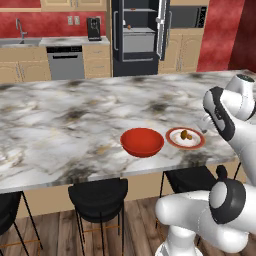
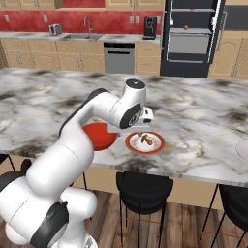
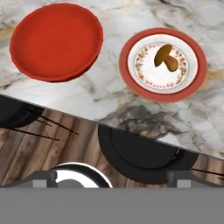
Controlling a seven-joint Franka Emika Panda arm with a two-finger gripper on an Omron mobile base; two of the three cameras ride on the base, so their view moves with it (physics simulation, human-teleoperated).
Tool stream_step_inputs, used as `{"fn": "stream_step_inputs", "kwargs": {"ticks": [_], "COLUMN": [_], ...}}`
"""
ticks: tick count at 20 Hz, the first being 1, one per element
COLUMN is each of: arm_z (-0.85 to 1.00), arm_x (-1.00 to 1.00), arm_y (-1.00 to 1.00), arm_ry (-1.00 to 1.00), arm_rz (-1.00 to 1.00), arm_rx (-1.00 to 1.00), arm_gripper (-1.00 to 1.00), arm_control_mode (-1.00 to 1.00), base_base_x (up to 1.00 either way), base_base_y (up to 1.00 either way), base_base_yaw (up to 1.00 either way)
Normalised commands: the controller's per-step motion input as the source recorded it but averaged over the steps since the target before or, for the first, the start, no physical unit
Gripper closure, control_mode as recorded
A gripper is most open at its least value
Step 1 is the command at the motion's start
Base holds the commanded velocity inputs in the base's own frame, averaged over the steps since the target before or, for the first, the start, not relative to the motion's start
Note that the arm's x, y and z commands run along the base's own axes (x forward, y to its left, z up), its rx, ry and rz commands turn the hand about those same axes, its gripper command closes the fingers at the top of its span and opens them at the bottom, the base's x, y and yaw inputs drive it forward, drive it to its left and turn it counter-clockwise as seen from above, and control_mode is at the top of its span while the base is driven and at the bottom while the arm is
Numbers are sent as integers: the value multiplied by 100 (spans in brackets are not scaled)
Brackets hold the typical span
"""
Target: Pick the chicken drumstick and mushroom from their plates and place them in the bowl. Then put the bowl in the fridge.
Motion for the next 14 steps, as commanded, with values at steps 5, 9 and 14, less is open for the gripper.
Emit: {"fn": "stream_step_inputs", "kwargs": {"ticks": [5,9,14], "arm_z": [-48,-34,-11], "arm_x": [15,37,33], "arm_y": [-3,0,0], "arm_ry": [-3,0,5], "arm_rz": [-7,-13,-7], "arm_rx": [-3,0,0], "arm_gripper": [-100,-100,-100], "arm_control_mode": [-100,-100,-100], "base_base_x": [0,0,0], "base_base_y": [0,0,0], "base_base_yaw": [0,0,0]}}
